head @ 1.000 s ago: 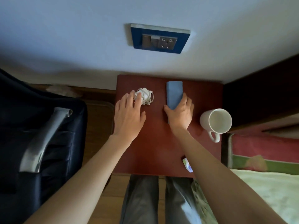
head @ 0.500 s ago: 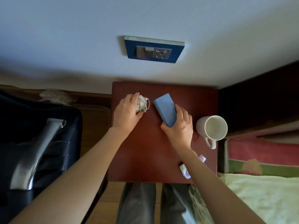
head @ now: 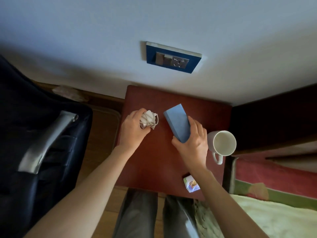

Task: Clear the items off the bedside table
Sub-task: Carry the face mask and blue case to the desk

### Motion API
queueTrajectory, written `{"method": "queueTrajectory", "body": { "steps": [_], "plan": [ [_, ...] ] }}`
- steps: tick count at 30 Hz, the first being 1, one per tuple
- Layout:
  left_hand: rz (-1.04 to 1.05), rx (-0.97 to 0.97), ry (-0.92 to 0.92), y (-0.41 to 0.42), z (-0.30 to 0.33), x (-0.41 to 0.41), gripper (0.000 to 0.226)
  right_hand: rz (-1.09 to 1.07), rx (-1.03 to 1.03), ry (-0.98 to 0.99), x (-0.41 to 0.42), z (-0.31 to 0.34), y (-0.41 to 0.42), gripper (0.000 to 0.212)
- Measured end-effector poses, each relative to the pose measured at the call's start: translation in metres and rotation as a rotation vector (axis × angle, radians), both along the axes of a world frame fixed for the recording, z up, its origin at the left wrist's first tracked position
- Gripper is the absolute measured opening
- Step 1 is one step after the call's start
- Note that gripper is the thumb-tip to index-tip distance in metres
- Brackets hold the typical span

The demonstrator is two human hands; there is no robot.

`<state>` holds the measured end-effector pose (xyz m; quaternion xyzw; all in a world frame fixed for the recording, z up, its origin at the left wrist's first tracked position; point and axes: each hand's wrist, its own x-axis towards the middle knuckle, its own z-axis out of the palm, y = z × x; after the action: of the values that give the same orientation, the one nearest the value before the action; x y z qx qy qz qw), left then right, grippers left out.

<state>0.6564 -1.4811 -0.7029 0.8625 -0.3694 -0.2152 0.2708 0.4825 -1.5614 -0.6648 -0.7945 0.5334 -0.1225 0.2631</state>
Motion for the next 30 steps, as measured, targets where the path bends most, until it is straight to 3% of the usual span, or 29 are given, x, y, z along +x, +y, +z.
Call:
{"method": "queueTrajectory", "body": {
  "steps": [11, 19, 22, 30],
  "plan": [
    [0.235, -0.169, -0.025, 0.103, 0.139, -0.073, 0.056, 0.274, -0.025, -0.088, -0.039, 0.102, 0.027, 0.074],
    [0.622, -0.228, 0.009, 0.195, 0.266, -0.166, 0.055, 0.596, -0.065, -0.066, -0.084, 0.197, 0.056, 0.075],
    [0.723, -0.281, 0.044, 0.238, 0.304, -0.192, 0.054, 0.722, -0.017, -0.063, -0.087, 0.227, 0.084, 0.077],
    [0.952, -0.384, -0.136, 0.367, 0.363, -0.245, 0.052, 1.144, -0.01, -0.133, -0.062, 0.278, 0.207, 0.08]
  ]
}}
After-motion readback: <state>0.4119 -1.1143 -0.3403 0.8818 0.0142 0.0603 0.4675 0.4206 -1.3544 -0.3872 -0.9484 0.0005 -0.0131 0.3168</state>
